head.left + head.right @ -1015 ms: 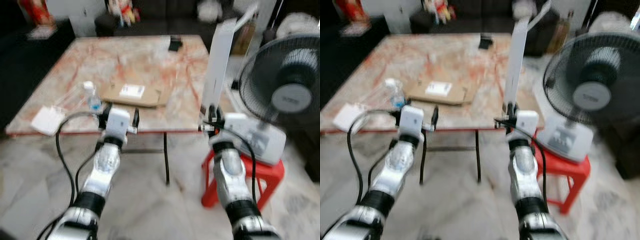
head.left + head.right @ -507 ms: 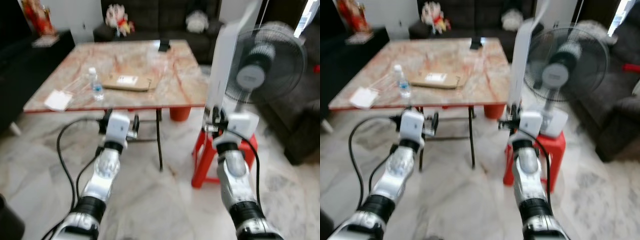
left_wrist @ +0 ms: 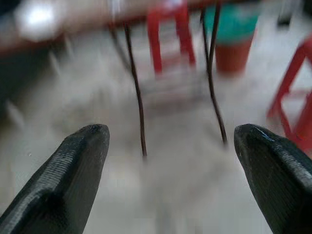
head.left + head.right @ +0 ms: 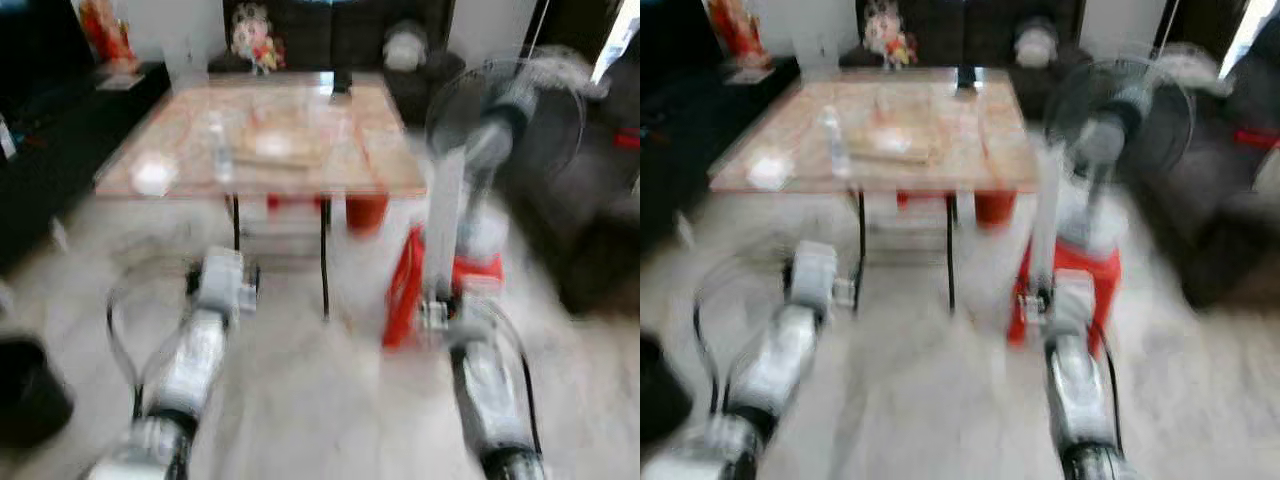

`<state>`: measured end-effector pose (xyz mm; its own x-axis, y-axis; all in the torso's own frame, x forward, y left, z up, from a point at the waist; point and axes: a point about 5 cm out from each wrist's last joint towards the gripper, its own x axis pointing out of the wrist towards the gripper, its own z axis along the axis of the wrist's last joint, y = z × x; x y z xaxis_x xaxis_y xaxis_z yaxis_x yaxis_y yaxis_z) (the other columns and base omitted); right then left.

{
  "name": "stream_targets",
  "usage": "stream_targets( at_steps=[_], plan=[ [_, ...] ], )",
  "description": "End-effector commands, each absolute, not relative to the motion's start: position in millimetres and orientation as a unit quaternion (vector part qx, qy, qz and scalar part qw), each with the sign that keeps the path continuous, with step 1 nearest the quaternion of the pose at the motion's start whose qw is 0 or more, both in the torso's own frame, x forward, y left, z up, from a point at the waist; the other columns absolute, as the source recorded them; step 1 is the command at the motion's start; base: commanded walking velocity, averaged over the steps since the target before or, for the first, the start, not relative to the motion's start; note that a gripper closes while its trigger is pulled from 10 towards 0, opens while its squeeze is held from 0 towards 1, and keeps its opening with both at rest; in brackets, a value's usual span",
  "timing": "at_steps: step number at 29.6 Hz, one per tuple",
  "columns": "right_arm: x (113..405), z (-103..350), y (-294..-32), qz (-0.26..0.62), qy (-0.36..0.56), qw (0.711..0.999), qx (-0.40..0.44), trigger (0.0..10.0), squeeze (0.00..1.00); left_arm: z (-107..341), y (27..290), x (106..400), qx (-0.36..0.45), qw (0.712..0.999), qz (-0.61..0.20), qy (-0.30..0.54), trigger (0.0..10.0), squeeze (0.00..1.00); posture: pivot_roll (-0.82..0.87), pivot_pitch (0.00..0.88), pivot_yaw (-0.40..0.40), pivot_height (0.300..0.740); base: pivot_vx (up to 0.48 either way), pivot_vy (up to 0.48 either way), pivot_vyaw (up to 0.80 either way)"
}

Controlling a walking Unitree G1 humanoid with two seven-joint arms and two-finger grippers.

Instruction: Picking trash to rubbish bin

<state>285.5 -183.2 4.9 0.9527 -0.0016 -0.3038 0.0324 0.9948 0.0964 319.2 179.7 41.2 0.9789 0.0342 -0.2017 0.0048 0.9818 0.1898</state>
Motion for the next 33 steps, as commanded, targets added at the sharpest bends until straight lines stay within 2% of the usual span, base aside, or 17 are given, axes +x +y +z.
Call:
stream_targets(
  at_steps=[1,5,6,10,12,16,20,29,33],
  plan=[
    [268.6,-15.2,-190.9,-0.019,0.213,0.976,0.049,10.0,0.00,22.6,185.9,309.6,0.069,0.984,0.017,0.165,10.0,0.00,-0.05,0.015,-0.044,0.740,0.000,0.000,0.00],
    [238.5,-43.4,-196.3,-0.036,0.299,0.952,0.052,10.0,0.00,-5.7,193.4,287.0,0.063,0.967,0.024,0.245,10.0,0.00,-0.04,0.013,-0.044,0.740,0.000,0.000,0.00],
    [220.3,-57.3,-197.7,-0.045,0.342,0.937,0.059,10.0,0.00,-21.9,200.0,270.2,0.073,0.953,0.034,0.291,10.0,0.00,-0.04,0.013,-0.044,0.740,0.000,0.000,0.00],
    [189.2,-76.9,-200.4,-0.065,0.408,0.908,0.070,10.0,0.00,-45.0,211.4,240.6,0.067,0.929,0.062,0.358,10.0,0.00,-0.04,0.010,-0.039,0.740,0.000,0.000,0.00],
    [169.4,-87.1,-201.4,-0.085,0.443,0.889,0.074,10.0,0.00,-61.9,222.3,212.8,0.044,0.905,0.101,0.410,10.0,0.00,-0.04,0.011,-0.037,0.740,0.000,0.000,0.00],
    [167.3,-88.5,-197.3,-0.083,0.442,0.890,0.081,10.0,0.00,-70.0,227.2,196.3,0.030,0.895,0.120,0.428,10.0,0.00,-0.05,0.018,-0.032,0.740,0.000,0.000,0.00],
    [168.4,-88.1,-197.8,-0.080,0.445,0.890,0.066,10.0,0.00,-72.2,227.5,191.9,0.028,0.893,0.122,0.431,10.0,0.00,-0.04,0.023,-0.036,0.740,0.000,0.000,0.18],
    [179.3,-83.5,-196.2,-0.076,0.433,0.895,0.067,10.0,0.00,-69.2,225.5,198.6,0.038,0.896,0.116,0.427,10.0,0.00,-0.05,0.016,-0.027,0.740,0.035,0.000,0.76],
    [185.7,-81.2,-191.0,-0.062,0.430,0.899,0.054,10.0,0.00,-67.8,223.6,202.2,0.047,0.897,0.107,0.427,10.0,0.00,-0.05,0.011,-0.023,0.740,0.321,0.000,0.00]
  ],
)
